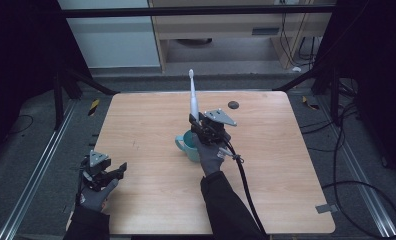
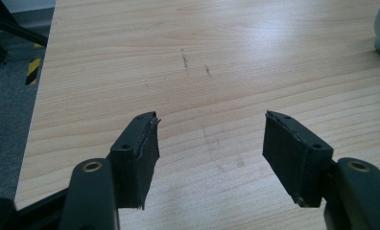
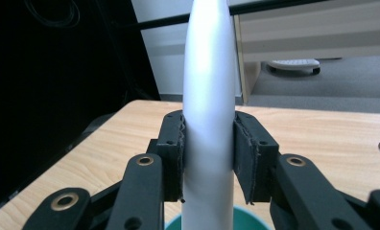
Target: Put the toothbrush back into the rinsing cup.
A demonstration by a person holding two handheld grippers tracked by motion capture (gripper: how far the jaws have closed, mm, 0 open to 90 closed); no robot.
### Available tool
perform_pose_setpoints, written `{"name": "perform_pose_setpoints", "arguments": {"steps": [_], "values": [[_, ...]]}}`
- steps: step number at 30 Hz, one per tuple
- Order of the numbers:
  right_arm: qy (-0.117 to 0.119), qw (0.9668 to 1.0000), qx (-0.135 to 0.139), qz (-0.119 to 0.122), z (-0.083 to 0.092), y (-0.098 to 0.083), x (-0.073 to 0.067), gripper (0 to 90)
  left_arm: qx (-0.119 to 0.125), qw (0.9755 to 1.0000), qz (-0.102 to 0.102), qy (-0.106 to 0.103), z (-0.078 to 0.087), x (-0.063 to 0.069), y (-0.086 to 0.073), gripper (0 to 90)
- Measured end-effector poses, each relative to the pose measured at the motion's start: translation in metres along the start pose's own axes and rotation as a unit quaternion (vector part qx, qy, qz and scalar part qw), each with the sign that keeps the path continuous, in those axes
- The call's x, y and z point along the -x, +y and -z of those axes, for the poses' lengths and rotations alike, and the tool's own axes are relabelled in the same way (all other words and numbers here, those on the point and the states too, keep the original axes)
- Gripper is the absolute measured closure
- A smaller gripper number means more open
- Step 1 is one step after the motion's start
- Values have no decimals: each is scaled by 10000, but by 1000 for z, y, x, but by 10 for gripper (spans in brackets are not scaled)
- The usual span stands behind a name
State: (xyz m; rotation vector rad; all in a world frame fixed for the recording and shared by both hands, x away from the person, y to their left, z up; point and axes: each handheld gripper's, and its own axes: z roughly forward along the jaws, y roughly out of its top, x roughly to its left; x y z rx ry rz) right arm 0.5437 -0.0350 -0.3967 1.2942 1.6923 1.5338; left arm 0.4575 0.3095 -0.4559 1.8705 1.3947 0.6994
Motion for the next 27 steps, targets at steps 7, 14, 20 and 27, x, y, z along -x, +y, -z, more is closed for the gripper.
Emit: {"name": "perform_pose_setpoints", "arguments": {"steps": [7,14,20,27], "values": [[-48,9998,-165,72,-7,-16,0,662,-12,10000,-3,-4,-1,0,0,362],[-123,9991,-379,146,-11,-31,-1,661,-2,10000,-5,-4,0,1,0,362],[-244,9982,-508,221,-12,-39,0,660,-14,10000,-10,-11,-1,1,0,362],[-353,9962,-759,239,-14,-43,3,656,-23,10000,-9,-17,-1,1,0,362]]}}
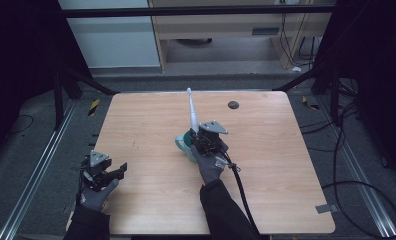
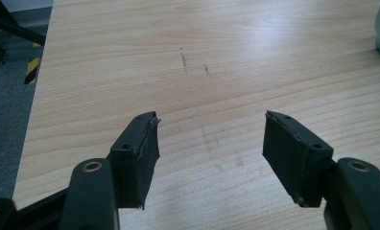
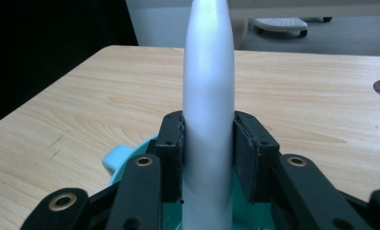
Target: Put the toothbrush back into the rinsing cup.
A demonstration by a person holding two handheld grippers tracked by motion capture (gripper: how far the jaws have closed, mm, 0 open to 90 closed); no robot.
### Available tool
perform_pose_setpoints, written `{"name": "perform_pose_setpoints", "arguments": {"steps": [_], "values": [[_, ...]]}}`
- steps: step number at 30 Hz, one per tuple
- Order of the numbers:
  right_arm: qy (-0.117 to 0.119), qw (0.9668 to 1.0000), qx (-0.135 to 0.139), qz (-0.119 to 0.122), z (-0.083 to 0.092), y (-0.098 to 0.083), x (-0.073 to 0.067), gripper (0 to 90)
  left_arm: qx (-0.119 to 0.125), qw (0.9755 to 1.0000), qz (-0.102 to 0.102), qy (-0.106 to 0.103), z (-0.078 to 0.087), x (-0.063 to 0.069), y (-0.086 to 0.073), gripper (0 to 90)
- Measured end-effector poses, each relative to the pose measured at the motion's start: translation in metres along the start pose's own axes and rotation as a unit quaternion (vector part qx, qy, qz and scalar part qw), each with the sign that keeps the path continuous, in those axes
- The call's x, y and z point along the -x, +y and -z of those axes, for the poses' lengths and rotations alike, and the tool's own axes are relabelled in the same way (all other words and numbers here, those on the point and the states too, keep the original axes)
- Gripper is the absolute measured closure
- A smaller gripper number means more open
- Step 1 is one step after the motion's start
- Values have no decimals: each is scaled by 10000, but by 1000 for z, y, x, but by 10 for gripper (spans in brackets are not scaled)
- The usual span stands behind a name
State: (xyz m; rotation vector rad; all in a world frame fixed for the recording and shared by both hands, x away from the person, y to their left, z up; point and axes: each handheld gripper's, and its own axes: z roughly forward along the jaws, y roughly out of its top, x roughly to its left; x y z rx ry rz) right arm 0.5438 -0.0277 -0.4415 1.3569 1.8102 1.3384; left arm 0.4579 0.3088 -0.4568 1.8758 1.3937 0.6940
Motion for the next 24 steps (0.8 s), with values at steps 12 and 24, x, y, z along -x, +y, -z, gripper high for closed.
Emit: {"name": "perform_pose_setpoints", "arguments": {"steps": [12,24], "values": [[104,9997,224,47,21,11,0,549,-5,10000,3,-12,0,0,0,362],[549,9980,-56,312,84,14,49,269,-25,10000,-18,-91,2,2,0,369]]}}
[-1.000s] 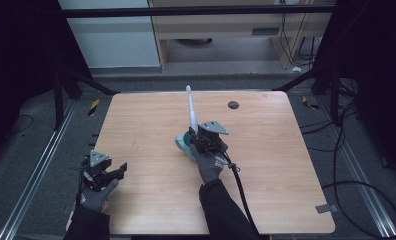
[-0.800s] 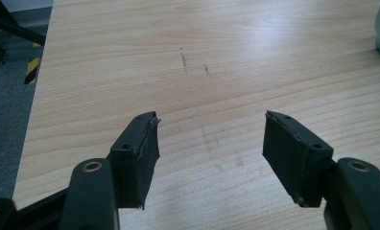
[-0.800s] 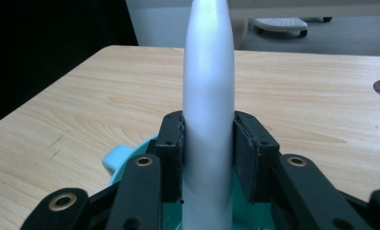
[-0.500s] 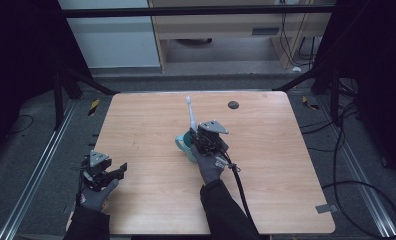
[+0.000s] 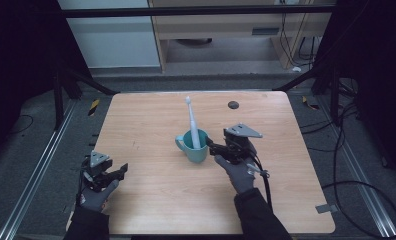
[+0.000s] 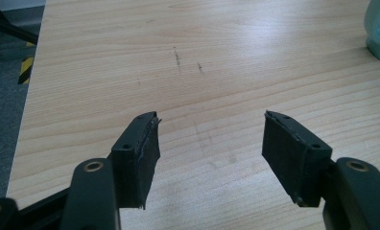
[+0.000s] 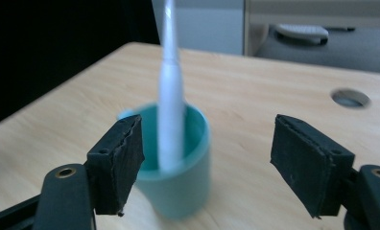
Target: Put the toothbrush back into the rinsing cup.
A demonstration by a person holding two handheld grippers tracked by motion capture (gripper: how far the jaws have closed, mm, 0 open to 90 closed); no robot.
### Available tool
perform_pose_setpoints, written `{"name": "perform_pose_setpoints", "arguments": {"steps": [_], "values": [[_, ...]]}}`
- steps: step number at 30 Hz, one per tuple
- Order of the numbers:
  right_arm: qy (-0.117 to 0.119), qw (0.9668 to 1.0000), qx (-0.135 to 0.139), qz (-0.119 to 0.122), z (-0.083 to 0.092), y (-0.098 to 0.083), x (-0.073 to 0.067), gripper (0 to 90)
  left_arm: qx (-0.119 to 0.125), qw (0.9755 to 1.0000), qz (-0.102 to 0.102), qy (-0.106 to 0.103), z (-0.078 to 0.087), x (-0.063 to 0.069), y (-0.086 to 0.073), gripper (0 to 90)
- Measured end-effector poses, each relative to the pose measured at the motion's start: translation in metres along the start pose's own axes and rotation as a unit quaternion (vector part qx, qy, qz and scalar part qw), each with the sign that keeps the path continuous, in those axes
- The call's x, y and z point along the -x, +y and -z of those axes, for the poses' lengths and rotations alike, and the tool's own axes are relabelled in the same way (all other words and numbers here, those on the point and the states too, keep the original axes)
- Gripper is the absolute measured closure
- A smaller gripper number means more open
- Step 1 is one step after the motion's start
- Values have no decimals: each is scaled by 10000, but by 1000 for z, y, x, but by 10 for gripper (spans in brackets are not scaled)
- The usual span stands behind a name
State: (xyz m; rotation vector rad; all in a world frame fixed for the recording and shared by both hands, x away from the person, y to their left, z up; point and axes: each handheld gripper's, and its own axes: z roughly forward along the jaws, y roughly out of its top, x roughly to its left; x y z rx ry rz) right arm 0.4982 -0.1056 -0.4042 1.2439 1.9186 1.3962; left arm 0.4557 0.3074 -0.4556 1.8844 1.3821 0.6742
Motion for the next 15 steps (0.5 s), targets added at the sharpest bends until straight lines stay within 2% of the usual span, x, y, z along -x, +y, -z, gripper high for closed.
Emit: {"name": "perform_pose_setpoints", "arguments": {"steps": [4,5,6,10,11,13,15], "values": [[-62,9998,-131,-129,23,-19,26,256,-45,10000,15,-11,0,-2,-1,387],[-62,9998,-131,-129,23,-19,26,256,-45,10000,15,-11,0,-2,-1,397],[-154,9994,-194,-245,35,-31,41,246,-55,10000,27,-17,0,-2,-1,408],[-374,9982,-313,-338,51,-48,64,236,-100,9999,16,-31,0,-3,-1,467],[-374,9982,-313,-338,51,-48,64,236,-100,9999,16,-31,0,-3,-1,481],[-559,9972,-393,-304,63,-62,77,233,-138,9999,34,-49,-1,-4,-2,506],[-645,9962,-462,-350,69,-69,84,229,-181,9998,27,-54,-2,-5,-2,516]]}}
